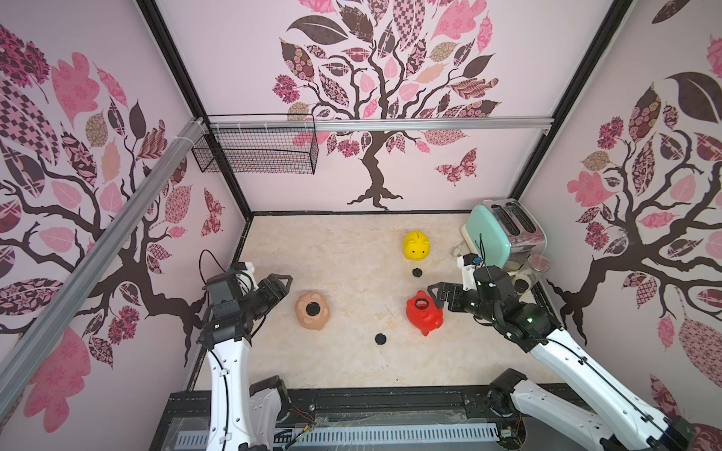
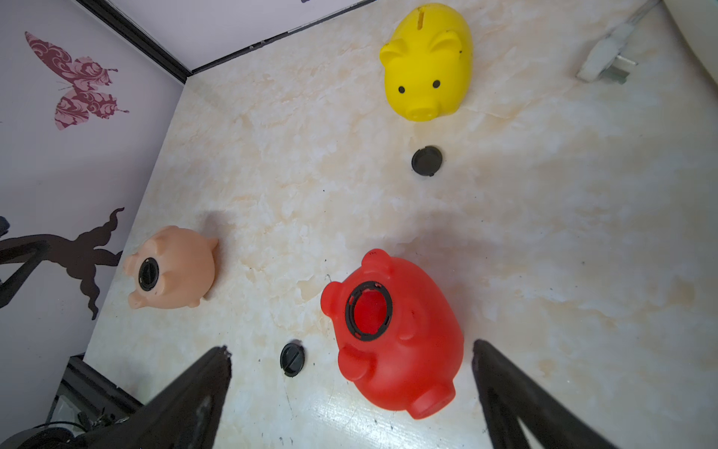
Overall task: Close piggy banks
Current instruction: Adjust the piggy bank at the center of the board.
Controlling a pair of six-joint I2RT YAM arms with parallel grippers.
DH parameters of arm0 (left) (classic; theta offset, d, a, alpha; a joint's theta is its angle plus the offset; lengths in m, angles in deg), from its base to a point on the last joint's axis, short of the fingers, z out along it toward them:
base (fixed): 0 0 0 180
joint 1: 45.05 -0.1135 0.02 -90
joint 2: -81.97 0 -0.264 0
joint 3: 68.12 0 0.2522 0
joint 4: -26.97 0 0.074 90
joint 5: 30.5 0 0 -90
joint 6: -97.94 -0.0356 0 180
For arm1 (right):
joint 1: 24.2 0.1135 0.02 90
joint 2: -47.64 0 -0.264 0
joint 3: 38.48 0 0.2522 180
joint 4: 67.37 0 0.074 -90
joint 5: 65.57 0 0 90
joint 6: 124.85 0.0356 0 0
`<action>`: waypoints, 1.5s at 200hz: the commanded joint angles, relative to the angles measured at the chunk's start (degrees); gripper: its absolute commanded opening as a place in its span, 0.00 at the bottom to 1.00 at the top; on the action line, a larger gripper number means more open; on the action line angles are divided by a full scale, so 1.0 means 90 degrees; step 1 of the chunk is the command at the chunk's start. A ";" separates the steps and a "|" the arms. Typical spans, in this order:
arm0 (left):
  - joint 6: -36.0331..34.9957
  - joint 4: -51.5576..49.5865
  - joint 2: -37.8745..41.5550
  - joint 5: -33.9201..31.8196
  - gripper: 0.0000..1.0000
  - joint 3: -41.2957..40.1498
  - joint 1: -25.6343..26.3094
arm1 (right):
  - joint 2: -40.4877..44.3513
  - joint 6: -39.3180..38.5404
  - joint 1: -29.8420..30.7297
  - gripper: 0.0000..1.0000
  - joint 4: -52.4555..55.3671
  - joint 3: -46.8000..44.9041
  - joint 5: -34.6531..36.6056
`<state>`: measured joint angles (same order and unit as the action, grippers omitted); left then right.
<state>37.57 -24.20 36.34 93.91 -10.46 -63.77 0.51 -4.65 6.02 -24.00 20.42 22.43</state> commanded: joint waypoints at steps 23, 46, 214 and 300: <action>-0.0099 0.0447 0.0690 0.0261 0.71 -0.0174 0.0258 | 0.0536 0.0870 -0.0027 1.00 0.0753 -0.0351 -0.0312; -0.0089 0.0592 0.0871 0.0439 0.71 -0.0216 0.0393 | 0.0774 0.1110 -0.0027 0.97 0.1053 -0.0467 -0.0181; -0.0157 0.0735 0.0301 0.0097 0.70 0.0179 0.2086 | 0.0795 0.1579 -0.0027 0.86 0.1540 -0.1044 -0.0633; -0.0303 0.0884 -0.2301 -0.1885 0.69 0.1626 0.5579 | 0.0883 0.1778 -0.0027 0.79 0.1822 -0.1480 -0.0283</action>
<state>36.19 -18.08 21.55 81.83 0.69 -17.81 7.90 10.06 6.02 -9.29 8.36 18.24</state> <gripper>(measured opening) 0.696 0.810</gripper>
